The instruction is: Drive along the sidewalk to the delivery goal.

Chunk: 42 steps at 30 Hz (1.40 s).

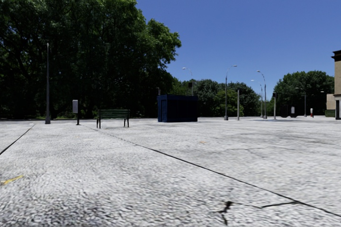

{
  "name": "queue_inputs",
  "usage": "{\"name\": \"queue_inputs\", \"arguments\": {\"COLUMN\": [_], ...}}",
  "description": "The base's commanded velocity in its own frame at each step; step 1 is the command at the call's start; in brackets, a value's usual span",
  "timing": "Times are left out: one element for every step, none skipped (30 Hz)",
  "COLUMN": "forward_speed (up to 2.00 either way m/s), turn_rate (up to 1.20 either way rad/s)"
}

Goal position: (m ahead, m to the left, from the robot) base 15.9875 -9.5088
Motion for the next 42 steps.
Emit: {"name": "queue_inputs", "arguments": {"forward_speed": [2.0,2.0,2.0,2.0,2.0,2.0,2.0,2.0,2.0,2.0,2.0,2.0,2.0,2.0,2.0,2.0,2.0,2.0,2.0,2.0,2.0,2.0,2.0,2.0,2.0,2.0,2.0,2.0,2.0,2.0,2.0,2.0,2.0,2.0,2.0,2.0,2.0,2.0,2.0,2.0,2.0,2.0], "turn_rate": [0.0,0.0,0.0,0.0,0.0,0.0,0.0,0.0,0.0,0.0,0.0,0.0,0.0,0.0,0.0,0.0,0.0,0.0,0.0,0.0,0.0,0.0,0.0,0.0,0.0,0.0,0.0,0.0,0.0,0.0,0.0,0.0,0.0,0.0,0.0,0.0,0.0,0.0,0.0,0.0,0.0,0.0]}}
